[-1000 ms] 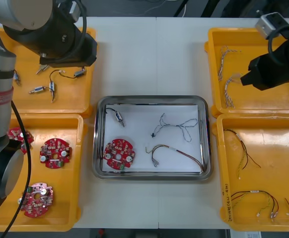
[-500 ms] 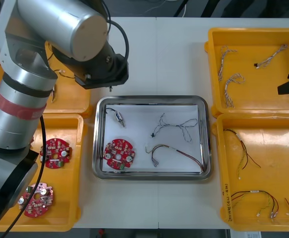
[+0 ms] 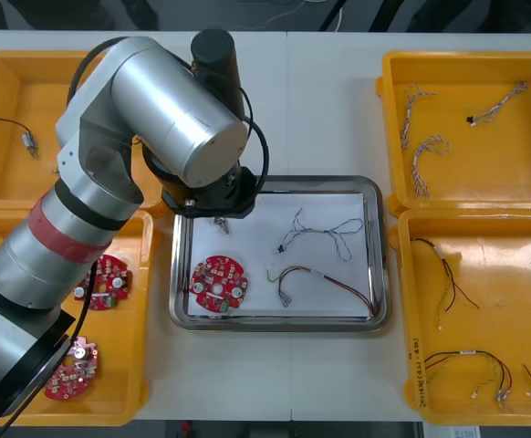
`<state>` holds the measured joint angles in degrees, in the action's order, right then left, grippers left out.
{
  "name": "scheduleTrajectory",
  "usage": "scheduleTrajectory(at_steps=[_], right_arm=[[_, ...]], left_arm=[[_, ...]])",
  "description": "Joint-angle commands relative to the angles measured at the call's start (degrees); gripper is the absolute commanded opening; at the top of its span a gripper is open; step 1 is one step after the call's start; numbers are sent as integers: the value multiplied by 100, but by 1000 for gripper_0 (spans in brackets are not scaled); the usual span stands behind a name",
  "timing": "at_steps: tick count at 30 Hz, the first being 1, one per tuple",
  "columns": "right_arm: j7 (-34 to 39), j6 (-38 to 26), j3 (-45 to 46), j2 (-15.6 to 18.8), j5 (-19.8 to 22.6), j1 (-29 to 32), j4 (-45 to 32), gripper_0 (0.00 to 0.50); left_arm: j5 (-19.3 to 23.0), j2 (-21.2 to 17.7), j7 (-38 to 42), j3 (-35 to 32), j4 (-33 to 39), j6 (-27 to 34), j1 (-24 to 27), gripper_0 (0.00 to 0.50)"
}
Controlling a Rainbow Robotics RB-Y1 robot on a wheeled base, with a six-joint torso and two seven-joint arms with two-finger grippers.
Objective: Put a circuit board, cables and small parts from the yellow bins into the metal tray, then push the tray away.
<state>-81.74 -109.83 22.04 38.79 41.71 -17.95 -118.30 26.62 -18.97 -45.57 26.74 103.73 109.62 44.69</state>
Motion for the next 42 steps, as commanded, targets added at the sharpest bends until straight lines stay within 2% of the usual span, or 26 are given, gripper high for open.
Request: scheduleTrajectory(at_steps=[1, 9, 14, 32, 34, 37, 40, 42], right_arm=[[106, -17, 248, 155, -58, 239, -290, 500], [141, -17, 248, -74, -331, 477, -756, 500], [141, -17, 248, -109, -339, 521, -817, 500], [203, -17, 160, -179, -260, 635, -817, 500], [211, -17, 151, -179, -251, 635, -817, 500], [220, -17, 133, -170, -234, 653, -817, 500], [220, -17, 125, -179, -216, 670, -817, 500], [220, -17, 125, -179, -207, 661, -817, 500]], left_arm=[[-140, 113, 461, 262, 130, 7, -171, 0], [-333, 113, 645, 605, -389, -793, -189, 0], [-404, 113, 725, 763, -617, -1206, -189, 0], [-500, 113, 962, 1000, -881, -1645, -250, 12], [-509, 113, 979, 1009, -881, -1654, -250, 90], [-579, 113, 1015, 1071, -881, -1645, -250, 368], [-650, 113, 1050, 1115, -881, -1654, -250, 493], [-658, 113, 1067, 1123, -881, -1654, -250, 500]])
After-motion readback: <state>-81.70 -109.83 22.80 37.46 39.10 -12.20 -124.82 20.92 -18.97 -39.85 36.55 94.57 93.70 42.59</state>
